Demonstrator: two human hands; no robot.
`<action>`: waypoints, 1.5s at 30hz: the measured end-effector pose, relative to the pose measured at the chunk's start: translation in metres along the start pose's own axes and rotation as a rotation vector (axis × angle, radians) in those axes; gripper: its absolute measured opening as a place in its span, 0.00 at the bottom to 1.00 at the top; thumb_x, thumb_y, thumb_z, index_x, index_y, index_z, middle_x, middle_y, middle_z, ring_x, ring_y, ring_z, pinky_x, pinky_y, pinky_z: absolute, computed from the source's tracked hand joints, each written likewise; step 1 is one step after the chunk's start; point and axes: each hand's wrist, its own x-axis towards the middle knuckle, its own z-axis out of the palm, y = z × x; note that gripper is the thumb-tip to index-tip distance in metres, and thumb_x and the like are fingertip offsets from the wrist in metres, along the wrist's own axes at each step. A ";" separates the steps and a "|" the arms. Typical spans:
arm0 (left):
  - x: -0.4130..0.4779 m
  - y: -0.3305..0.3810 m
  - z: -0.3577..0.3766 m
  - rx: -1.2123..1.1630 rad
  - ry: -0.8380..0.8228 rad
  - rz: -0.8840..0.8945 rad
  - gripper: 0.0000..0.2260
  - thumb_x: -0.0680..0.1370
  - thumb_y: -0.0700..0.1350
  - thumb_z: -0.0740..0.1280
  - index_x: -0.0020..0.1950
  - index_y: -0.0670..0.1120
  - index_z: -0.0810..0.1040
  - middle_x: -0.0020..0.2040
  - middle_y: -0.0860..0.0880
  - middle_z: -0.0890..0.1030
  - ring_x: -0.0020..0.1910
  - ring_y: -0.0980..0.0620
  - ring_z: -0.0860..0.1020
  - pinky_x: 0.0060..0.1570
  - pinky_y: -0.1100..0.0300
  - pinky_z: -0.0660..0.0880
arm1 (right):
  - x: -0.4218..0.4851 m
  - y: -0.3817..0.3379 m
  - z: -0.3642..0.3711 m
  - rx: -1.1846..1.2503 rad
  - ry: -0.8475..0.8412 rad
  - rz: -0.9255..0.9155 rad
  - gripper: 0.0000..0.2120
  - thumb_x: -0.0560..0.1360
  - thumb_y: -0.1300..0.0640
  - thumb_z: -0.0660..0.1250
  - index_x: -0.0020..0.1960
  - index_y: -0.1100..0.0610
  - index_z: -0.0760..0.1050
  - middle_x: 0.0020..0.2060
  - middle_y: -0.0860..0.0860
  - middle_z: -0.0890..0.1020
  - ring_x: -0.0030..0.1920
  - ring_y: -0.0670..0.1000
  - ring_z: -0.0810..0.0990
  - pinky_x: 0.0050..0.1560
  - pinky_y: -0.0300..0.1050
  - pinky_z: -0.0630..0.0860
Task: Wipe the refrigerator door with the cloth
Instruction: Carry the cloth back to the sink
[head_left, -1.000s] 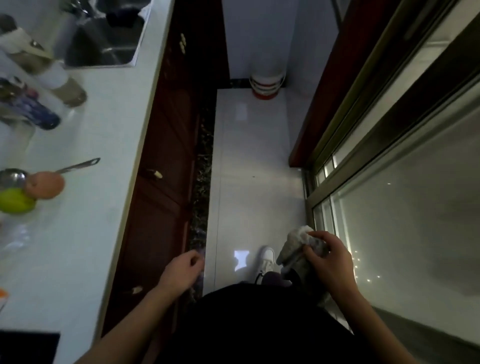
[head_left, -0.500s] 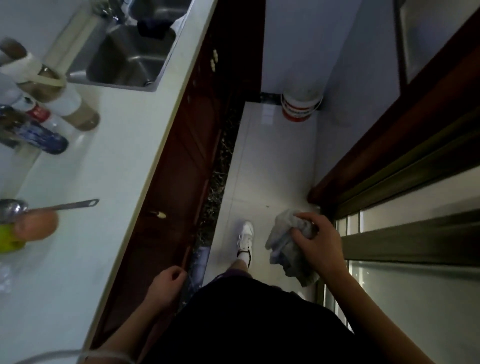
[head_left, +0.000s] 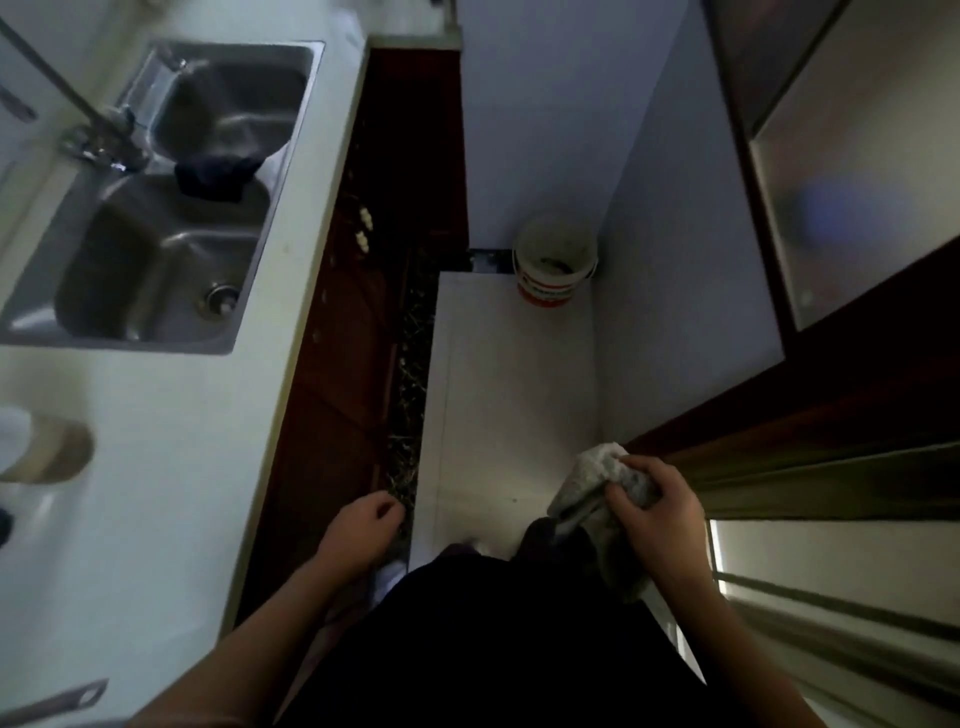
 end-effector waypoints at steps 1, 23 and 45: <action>0.014 0.011 -0.007 -0.018 0.014 0.003 0.09 0.81 0.48 0.64 0.46 0.49 0.80 0.42 0.51 0.82 0.42 0.52 0.80 0.40 0.58 0.72 | 0.016 -0.004 0.001 0.007 0.001 0.006 0.16 0.72 0.59 0.77 0.57 0.50 0.81 0.52 0.47 0.82 0.51 0.48 0.80 0.56 0.44 0.75; 0.209 0.121 -0.123 -0.122 0.177 -0.267 0.10 0.80 0.47 0.66 0.38 0.51 0.78 0.43 0.46 0.84 0.45 0.48 0.80 0.44 0.55 0.70 | 0.391 -0.167 0.070 -0.071 -0.336 -0.181 0.15 0.75 0.56 0.75 0.60 0.49 0.79 0.53 0.46 0.78 0.51 0.46 0.77 0.51 0.40 0.72; 0.460 0.243 -0.376 -0.294 0.227 -0.203 0.07 0.80 0.49 0.65 0.45 0.53 0.81 0.44 0.51 0.85 0.44 0.50 0.83 0.49 0.49 0.80 | 0.626 -0.319 0.175 -0.080 -0.282 -0.082 0.14 0.76 0.57 0.74 0.61 0.52 0.81 0.56 0.52 0.83 0.56 0.53 0.81 0.62 0.53 0.78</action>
